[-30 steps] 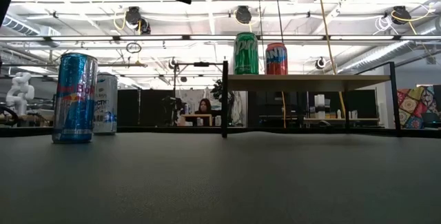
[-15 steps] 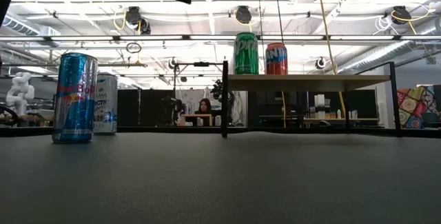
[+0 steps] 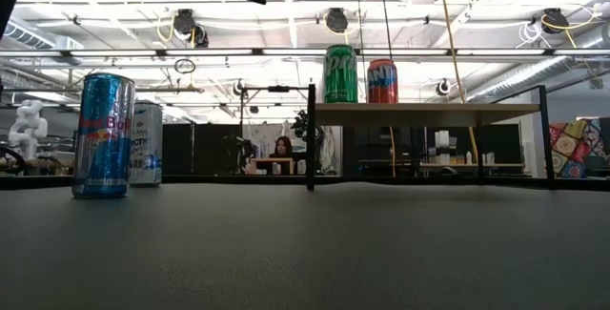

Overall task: Place canned beverage on shelf
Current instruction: Put the orange soda can on the shelf aligned with the other orange soda can

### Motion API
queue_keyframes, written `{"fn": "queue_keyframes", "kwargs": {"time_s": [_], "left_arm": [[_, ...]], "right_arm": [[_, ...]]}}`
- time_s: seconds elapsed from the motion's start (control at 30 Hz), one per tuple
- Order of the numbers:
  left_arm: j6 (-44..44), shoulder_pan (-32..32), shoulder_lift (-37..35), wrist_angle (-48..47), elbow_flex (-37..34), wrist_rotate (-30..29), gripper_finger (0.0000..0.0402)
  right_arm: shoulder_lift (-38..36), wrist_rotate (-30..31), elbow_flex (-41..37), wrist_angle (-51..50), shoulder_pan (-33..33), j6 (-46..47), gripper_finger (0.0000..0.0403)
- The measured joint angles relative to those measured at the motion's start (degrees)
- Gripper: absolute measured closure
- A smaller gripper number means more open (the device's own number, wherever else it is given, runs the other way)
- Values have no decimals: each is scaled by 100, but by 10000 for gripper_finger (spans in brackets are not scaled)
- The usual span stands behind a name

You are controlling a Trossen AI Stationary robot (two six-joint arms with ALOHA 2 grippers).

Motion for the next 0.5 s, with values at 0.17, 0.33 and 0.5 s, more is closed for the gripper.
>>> {"fn": "queue_keyframes", "kwargs": {"time_s": [0.17,0.33,0.5], "left_arm": [[2,13,0,-17,0,88,118],[-368,108,-1,-36,0,94,118],[-422,226,0,-35,-2,-180,109]], "right_arm": [[-6,-3,0,-4,44,63,97],[-43,35,1,-137,47,693,112],[-84,90,79,-517,-28,1472,114]]}}
